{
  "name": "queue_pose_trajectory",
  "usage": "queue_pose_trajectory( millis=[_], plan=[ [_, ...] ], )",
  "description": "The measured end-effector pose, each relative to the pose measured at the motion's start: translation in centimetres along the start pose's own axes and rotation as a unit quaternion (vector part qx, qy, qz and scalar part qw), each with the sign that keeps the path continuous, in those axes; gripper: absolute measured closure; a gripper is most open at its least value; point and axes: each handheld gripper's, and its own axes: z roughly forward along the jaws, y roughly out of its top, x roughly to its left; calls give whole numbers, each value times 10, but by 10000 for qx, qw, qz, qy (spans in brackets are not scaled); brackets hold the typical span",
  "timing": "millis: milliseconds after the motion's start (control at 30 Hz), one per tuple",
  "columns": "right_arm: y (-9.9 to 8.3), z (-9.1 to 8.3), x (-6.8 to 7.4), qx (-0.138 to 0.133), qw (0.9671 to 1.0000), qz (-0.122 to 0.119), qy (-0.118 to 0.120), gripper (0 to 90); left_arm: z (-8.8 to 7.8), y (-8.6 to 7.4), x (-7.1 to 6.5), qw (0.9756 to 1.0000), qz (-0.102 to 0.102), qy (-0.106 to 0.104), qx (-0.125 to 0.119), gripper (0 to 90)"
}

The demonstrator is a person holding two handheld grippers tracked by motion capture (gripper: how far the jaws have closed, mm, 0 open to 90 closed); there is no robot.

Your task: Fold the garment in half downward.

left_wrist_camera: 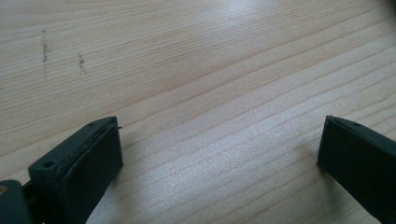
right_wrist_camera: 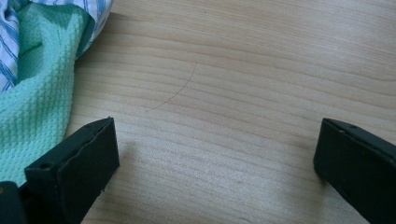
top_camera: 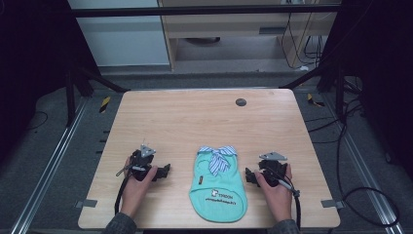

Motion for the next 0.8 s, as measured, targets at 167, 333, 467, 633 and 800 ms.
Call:
queue_pose_trajectory(
  millis=[167,333,467,633,800],
  plan=[
    [0,0,0,1,10000,0,1,3,0,0,0,10000,-2,6,-3,0],
    [0,0,0,-10,10000,-24,13,16,-2,-1,-1,10000,48,-49,7,0],
    [0,-4,2,-57,9998,-130,141,157,-5,1,-3,9998,28,-202,49,29],
    [9,-7,1,-56,9985,-223,505,352,-7,18,-10,9989,283,-385,-20,35],
    [38,0,2,104,9954,-720,622,464,3,50,-20,9955,479,-808,-87,38]
  ],
)
